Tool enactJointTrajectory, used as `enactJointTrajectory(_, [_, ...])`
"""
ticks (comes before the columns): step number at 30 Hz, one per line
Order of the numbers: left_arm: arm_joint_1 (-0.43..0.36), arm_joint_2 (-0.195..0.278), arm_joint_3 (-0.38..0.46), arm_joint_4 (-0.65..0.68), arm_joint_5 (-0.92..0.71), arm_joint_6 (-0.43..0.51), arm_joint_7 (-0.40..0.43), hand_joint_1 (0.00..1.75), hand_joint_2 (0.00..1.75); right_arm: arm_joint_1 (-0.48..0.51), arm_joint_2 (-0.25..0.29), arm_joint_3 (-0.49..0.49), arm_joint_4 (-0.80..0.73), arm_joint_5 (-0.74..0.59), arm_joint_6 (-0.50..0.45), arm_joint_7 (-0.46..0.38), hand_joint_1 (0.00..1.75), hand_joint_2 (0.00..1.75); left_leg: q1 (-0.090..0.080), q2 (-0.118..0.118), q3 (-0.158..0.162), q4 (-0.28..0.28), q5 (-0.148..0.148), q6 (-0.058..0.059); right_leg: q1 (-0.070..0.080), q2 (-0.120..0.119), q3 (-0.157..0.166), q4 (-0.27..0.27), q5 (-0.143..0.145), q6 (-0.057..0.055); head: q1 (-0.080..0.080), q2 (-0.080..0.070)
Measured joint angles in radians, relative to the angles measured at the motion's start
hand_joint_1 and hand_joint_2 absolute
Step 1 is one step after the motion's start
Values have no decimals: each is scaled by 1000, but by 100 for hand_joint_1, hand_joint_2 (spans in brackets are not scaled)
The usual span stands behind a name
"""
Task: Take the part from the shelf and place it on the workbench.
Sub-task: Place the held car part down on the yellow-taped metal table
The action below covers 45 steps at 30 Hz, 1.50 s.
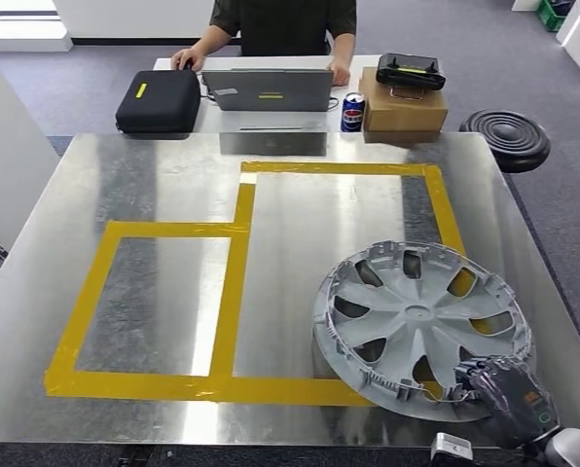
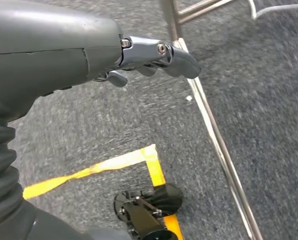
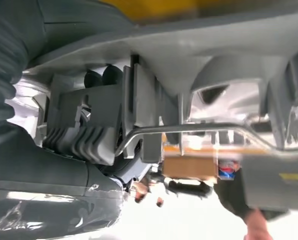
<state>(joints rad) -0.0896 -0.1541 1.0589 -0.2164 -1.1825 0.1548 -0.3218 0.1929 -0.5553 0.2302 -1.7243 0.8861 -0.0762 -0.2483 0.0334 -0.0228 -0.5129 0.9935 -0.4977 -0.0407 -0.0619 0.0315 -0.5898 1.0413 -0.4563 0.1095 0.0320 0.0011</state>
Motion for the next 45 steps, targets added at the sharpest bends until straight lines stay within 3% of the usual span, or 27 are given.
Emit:
enactJointTrajectory(2, [5, 0, 0, 0, 4, 2, -1, 0, 175, -17, -1, -1, -37, -17, 0, -6, 175, 175, 3, -13, -2, -7, 3, -7, 4, -15, -1, 7, -8, -27, -6, 0])
enactJointTrajectory(4, [8, 0, 1, 0, 7, 2, -3, 0, 175, -36, -4, -7, -75, -34, 0, -10, 175, 175, 5, -6, -17, 18, -7, -11, 7, -26, 2, 8, -13, -44, -12, 0])
enactJointTrajectory(6, [8, -1, 3, 0, 10, 3, -5, 0, 175, -53, -13, -15, -110, -52, 4, -10, 175, 175, 1, 8, -81, 126, -51, -10, 11, -36, 9, 8, -19, -56, -20, 0])
enactJointTrajectory(8, [9, -1, 5, 0, 12, 3, -6, 0, 175, -65, -26, -23, -137, -72, 13, -5, 175, 175, -3, 12, -175, 263, -88, -5, 18, -43, 15, 8, -27, -64, -24, 0])
enactJointTrajectory(9, [11, -1, 6, 0, 12, 3, -6, 0, 175, -68, -35, -30, -148, -81, 18, -1, 175, 175, -6, 12, -207, 298, -83, 0, 22, -45, 20, 8, -32, -66, -25, 0])
enactJointTrajectory(10, [14, -1, 7, 0, 12, 4, -6, 0, 175, -69, -45, -39, -158, -90, 23, 4, 175, 175, -9, 12, -222, 296, -55, 7, 24, -47, 27, 8, -38, -67, -26, 0])
enactJointTrajectory(12, [17, -2, 11, 0, 12, 4, -6, 0, 175, -73, -67, -63, -179, -109, 33, 10, 175, 175, -17, 15, -200, 195, 45, 24, 27, -50, 46, 7, -53, -63, -26, 0])
enactJointTrajectory(13, [17, -2, 13, 0, 12, 4, -6, 0, 175, -77, -76, -77, -188, -117, 37, 10, 175, 175, -23, 20, -180, 135, 85, 30, 30, -51, 55, 8, -62, -58, -26, 0])
enactJointTrajectory(14, [17, -2, 15, 0, 12, 4, -6, 0, 175, -81, -84, -89, -195, -122, 40, 10, 175, 175, -27, 24, -161, 86, 105, 33, 32, -51, 61, 8, -69, -53, -26, 0])
enactJointTrajectory(18, [15, -5, 16, 0, 12, 4, -7, 0, 175, -87, -102, -112, -214, -126, 43, 9, 175, 175, -30, 24, -134, 37, 90, 37, 34, -56, 81, -13, -85, -29, -25, 0])
enactJointTrajectory(20, [15, -6, 17, 0, 12, 4, -7, 0, 175, -88, -108, -117, -218, -126, 45, 9, 175, 175, -27, 17, -118, 28, 84, 47, 33, -51, 65, 31, -112, -23, -21, 0])
enactJointTrajectory(23, [12, -6, 20, 0, 12, 4, -8, 0, 175, -88, -113, -124, -220, -127, 45, 9, 175, 175, -32, 9, -102, 25, 71, 61, 38, -38, -58, 224, -177, -25, -15, 0])
enactJointTrajectory(24, [13, -6, 20, 0, 12, 4, -8, 0, 175, -86, -113, -124, -220, -127, 46, 9, 175, 175, -34, 6, -96, 26, 65, 63, 40, -37, -93, 264, -177, -27, -15, 0])
enactJointTrajectory(25, [14, -6, 21, 0, 12, 4, -8, 0, 175, -85, -113, -125, -221, -127, 46, 9, 175, 175, -36, 3, -89, 26, 59, 64, 42, -36, -111, 267, -153, -29, -14, 0])
enactJointTrajectory(26, [15, -7, 22, 0, 12, 4, -8, 0, 175, -84, -114, -125, -221, -127, 47, 9, 175, 175, -38, -1, -79, 26, 52, 64, 44, -36, -109, 232, -111, -33, -14, 0])
enactJointTrajectory(28, [15, -8, 23, 0, 12, 4, -8, 0, 175, -83, -114, -125, -221, -127, 47, 9, 175, 175, -41, -7, -60, 27, 37, 60, 48, -31, -71, 104, -14, -45, -14, 0])
enactJointTrajectory(30, [14, -8, 23, 0, 12, 4, -8, 0, 175, -85, -116, -127, -222, -127, 47, 9, 175, 175, -45, -12, -55, 30, 29, 55, 50, -25, -42, 21, 29, -52, -15, 0])
enactJointTrajectory(34, [15, -7, 24, 0, 12, 4, -8, 0, 175, -85, -119, -129, -226, -127, 47, 8, 175, 175, -47, -14, -54, 21, 31, 60, 50, -22, -38, 2, 30, -52, -17, 0])
enactJointTrajectory(39, [14, -9, 24, 0, 7, 3, -8, 0, 175, -75, -119, -142, -226, -151, 46, 2, 175, 175, -47, -13, -47, 9, 30, 51, 51, -22, -37, 2, 24, -61, -17, 0])
enactJointTrajectory(45, [14, -9, 23, 0, -18, -7, -8, 0, 175, -3, -119, -215, -172, -136, 47, -56, 175, 175, -47, -13, -45, 8, 29, 45, 53, -23, -33, 1, 23, -64, -16, 0])
